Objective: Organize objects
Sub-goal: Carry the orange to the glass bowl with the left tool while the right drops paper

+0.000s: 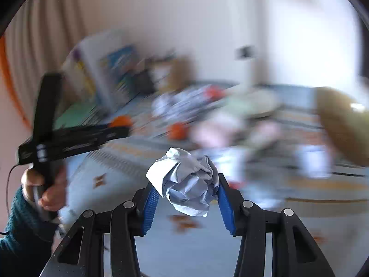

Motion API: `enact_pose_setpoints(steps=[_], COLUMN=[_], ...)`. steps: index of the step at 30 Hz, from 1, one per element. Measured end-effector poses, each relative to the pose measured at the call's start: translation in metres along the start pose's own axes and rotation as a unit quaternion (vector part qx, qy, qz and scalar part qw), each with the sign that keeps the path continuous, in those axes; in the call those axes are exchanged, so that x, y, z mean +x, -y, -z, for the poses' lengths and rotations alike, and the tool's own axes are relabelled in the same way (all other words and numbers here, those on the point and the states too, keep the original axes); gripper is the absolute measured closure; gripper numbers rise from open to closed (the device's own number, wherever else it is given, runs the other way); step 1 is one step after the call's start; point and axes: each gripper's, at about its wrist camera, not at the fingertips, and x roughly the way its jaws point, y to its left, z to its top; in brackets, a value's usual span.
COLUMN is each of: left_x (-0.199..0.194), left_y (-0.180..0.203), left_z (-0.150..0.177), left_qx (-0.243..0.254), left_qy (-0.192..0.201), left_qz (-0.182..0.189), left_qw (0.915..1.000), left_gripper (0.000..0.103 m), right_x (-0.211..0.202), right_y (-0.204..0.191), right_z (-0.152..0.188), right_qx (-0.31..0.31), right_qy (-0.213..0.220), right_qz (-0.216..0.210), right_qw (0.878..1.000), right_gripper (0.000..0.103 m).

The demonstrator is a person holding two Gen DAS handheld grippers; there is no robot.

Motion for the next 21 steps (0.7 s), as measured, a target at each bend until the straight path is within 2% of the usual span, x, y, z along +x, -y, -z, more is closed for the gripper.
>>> enact_pose_setpoints(steps=[1,3,5,10,13,17,18,19,21], left_x=[0.000,0.005,0.016,0.065,0.100,0.134,0.142,0.148,0.158], left_y=[0.014,0.051,0.086,0.174,0.219,0.262,0.269,0.273,0.278], left_z=[-0.008,-0.032,-0.056,-0.106,-0.124,-0.132,-0.134,-0.136,-0.141], left_qx=[0.006,0.018,0.018,0.018,0.012,0.032,0.034,0.034,0.037], left_qy=[0.007,0.017,0.022,0.014,-0.001,-0.010,-0.014,-0.018,-0.031], left_qz=[0.007,0.029,0.056,0.111,0.118,0.110,0.112,0.116,0.132], left_qw=[0.9999,0.9993,0.9980,0.9936,0.9929,0.9934,0.9931,0.9925,0.9901], left_gripper=[0.070,0.070,0.070,0.070,0.070,0.068,0.062,0.044,0.020], right_x=[-0.020,-0.045,-0.072,-0.096,-0.082,-0.069,-0.066,-0.061,-0.054], right_y=[0.030,0.074,0.135,0.234,0.263,0.290,0.294,0.299,0.301], right_z=[-0.006,-0.013,-0.026,-0.056,-0.065,-0.059,-0.058,-0.061,-0.065], right_qx=[0.019,0.049,0.101,0.188,0.195,0.211,0.213,0.208,0.195], right_qy=[0.021,0.047,0.069,0.083,0.061,0.040,0.038,0.036,0.032], right_qz=[0.036,0.081,0.132,0.160,0.175,0.175,0.177,0.177,0.190], right_qw=[0.999,0.994,0.984,0.966,0.963,0.961,0.960,0.961,0.962], right_gripper=[0.056,0.056,0.056,0.056,0.055,0.054,0.049,0.032,0.016])
